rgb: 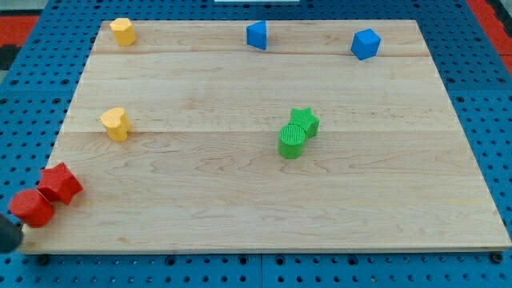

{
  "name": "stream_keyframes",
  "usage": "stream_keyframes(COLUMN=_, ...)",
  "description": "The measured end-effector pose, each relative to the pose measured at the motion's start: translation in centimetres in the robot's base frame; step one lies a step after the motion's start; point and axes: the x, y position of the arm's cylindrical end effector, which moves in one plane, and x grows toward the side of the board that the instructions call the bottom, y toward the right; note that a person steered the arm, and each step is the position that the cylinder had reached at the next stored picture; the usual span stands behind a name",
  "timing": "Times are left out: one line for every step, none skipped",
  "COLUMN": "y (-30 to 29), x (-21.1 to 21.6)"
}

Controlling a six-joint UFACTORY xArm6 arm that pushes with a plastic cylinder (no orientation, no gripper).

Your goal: Push the red star to the center right

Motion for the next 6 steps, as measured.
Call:
stream_keyframes(y=1.0, x=-2.0)
stream_keyframes(y=2.6, x=-5.3)
stream_keyframes(y=1.1, x=-8.8)
stream_keyframes(y=6.2, x=-10.5)
stream_keyframes(y=13.6, x=-10.5)
stream_keyframes(y=19.3, x=-11.3)
